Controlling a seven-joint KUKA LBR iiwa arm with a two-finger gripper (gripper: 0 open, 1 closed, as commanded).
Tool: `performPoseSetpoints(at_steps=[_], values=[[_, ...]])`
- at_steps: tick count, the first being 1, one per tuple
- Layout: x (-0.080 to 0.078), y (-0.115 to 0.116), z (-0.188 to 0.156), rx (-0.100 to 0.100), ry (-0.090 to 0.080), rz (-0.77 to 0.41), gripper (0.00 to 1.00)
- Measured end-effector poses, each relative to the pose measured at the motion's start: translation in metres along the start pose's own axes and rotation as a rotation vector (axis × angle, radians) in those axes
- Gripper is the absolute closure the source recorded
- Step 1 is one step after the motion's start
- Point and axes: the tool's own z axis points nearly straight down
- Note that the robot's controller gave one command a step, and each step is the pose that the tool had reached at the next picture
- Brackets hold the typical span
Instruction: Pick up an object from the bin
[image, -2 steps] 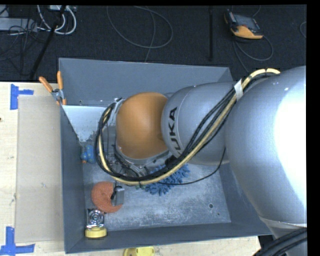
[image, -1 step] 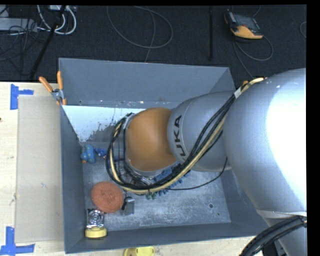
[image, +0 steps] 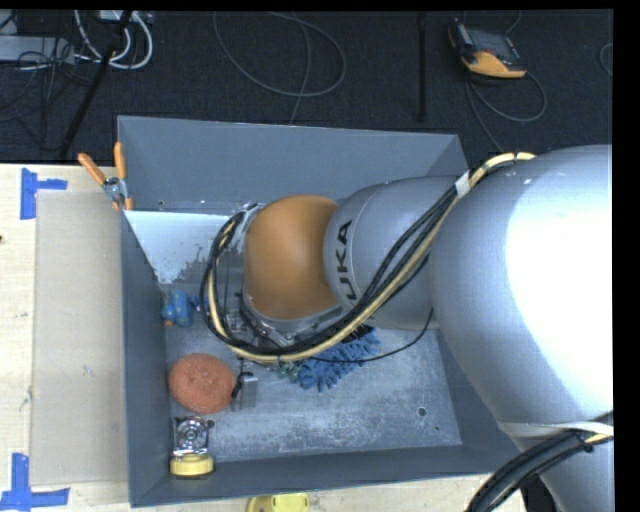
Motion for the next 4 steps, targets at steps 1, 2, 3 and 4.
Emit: performPoseSetpoints(at_steps=[1,2,3,4], values=[[0.043,-0.009,0.001,0.000,-0.002,0.005,0.00],[0.033,0.018,0.002,0.001,0.006,0.000,0.00],[-0.025,0.039,0.000,-0.001,-0.004,0.010,0.00],[0.002,0.030,-0.028,0.001,0.002,0.004,0.00]])
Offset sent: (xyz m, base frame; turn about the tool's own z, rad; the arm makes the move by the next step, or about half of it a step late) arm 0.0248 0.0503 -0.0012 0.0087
